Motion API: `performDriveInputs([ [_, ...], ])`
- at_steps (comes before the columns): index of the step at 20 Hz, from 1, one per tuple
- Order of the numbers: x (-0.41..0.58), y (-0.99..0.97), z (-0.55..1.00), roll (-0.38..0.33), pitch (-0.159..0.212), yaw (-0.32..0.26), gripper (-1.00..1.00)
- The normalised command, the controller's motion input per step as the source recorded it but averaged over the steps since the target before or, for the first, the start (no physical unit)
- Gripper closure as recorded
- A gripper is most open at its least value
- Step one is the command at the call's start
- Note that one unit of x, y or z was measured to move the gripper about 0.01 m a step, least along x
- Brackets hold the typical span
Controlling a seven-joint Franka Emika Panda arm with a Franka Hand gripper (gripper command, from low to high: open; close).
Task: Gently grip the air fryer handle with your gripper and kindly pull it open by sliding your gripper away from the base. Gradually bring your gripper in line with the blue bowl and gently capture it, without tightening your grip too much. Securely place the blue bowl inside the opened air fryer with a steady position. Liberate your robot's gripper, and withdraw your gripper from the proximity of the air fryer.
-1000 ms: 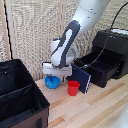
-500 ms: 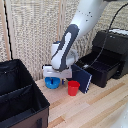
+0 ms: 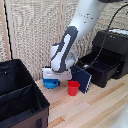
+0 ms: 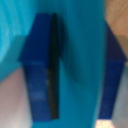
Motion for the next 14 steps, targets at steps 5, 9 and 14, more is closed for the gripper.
performDriveInputs([
  [5,0.191,0.01,0.97,0.056,0.026,-0.015,1.00],
  [9,0.296,0.02,1.00,0.007,0.013,-0.065,1.00],
  [14,0.331,0.00,0.97,0.001,0.023,-0.121,1.00],
])
